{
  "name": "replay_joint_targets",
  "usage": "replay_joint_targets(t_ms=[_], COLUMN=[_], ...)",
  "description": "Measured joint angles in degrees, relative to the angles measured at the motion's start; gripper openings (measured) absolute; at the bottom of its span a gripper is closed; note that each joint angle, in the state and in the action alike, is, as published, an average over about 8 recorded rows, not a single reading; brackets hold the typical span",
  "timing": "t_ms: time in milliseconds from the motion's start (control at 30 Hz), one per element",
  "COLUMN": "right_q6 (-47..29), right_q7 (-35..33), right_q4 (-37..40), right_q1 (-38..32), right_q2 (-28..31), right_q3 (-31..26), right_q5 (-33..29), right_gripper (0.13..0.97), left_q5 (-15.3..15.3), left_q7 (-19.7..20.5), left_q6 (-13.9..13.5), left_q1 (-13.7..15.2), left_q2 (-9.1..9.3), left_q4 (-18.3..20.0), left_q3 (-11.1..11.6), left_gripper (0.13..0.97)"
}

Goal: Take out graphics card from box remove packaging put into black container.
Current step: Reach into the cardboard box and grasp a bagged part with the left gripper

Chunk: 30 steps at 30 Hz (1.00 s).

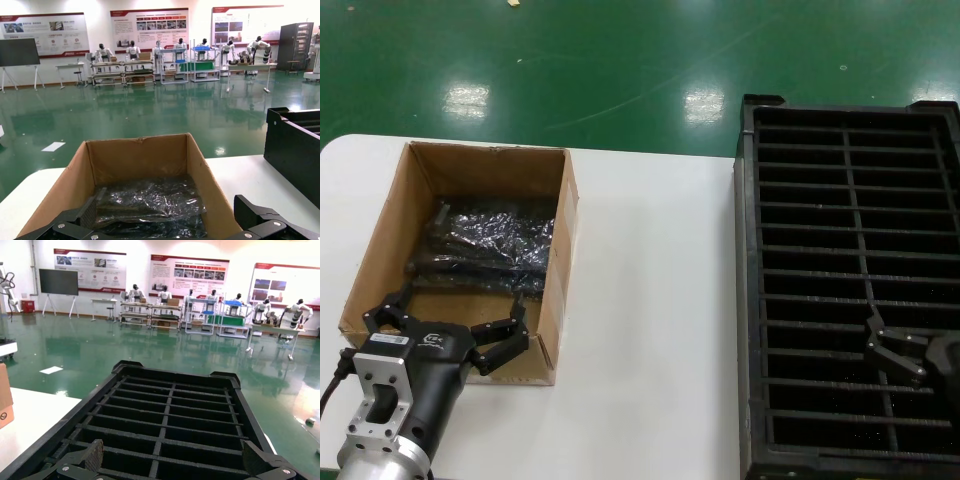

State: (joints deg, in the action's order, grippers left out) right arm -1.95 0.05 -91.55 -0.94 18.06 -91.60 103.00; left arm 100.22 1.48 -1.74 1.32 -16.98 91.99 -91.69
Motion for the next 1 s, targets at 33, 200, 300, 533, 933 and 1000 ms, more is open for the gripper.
replay_joint_targets(t_ms=[33,200,300,533,933,1000], right_q6=[0.0,0.0,0.0,0.0,0.0,0.0], right_q7=[0.0,0.0,0.0,0.0,0.0,0.0], right_q4=[0.0,0.0,0.0,0.0,0.0,0.0], right_q1=[0.0,0.0,0.0,0.0,0.0,0.0], right_q2=[0.0,0.0,0.0,0.0,0.0,0.0], right_q3=[0.0,0.0,0.0,0.0,0.0,0.0], right_q5=[0.0,0.0,0.0,0.0,0.0,0.0], right_gripper=[0.966,0.966,0.966,0.966,0.966,0.966], left_q5=[0.0,0.0,0.0,0.0,-1.0,-1.6], left_q7=[0.0,0.0,0.0,0.0,-14.3,-18.5], left_q6=[0.0,0.0,0.0,0.0,-10.2,-12.9], left_q1=[0.0,0.0,0.0,0.0,4.8,7.6], left_q2=[0.0,0.0,0.0,-0.03,-6.47,-8.83], left_q4=[0.0,0.0,0.0,0.0,-2.6,-4.4], left_q3=[0.0,0.0,0.0,0.0,4.0,4.4], left_gripper=[0.966,0.966,0.966,0.966,0.966,0.966])
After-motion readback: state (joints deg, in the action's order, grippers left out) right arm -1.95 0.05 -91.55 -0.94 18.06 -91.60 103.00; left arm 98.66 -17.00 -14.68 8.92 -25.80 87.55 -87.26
